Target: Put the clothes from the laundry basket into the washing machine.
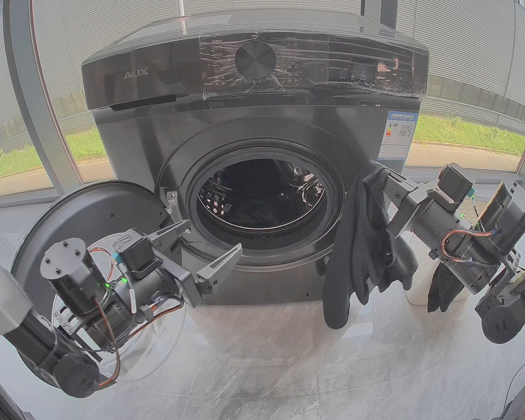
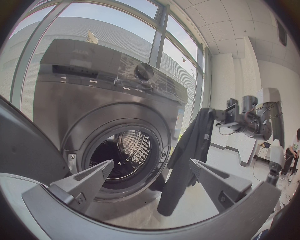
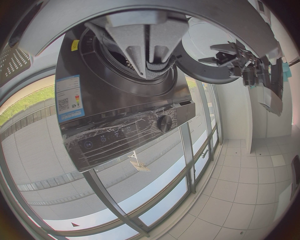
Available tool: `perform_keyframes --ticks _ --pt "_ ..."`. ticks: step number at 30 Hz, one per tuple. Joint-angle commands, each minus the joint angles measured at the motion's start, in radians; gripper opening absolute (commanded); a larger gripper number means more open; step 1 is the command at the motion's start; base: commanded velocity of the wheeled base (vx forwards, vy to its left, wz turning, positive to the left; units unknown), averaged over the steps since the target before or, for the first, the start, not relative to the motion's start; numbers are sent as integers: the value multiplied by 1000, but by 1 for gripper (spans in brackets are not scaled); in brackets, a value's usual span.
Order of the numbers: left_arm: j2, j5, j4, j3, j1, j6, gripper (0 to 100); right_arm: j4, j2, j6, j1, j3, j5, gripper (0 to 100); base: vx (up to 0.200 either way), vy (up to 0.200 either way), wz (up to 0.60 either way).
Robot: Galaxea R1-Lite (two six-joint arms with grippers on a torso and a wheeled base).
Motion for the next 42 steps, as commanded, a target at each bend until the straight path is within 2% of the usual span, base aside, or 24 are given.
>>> perform_keyframes --ticks 1,9,21,42 --pt "183 23 6 -129 -16 17 100 3 20 -1 30 -51 8 0 0 0 0" --pt "308 23 3 -223 -46 15 100 21 25 -1 76 -99 13 0 0 0 0" --pt "350 5 -11 -209 -95 20 100 55 52 -4 135 -148 2 0 0 0 0" --pt "436 -44 -13 -231 -155 20 100 56 81 -8 151 -174 -1 0 0 0 0"
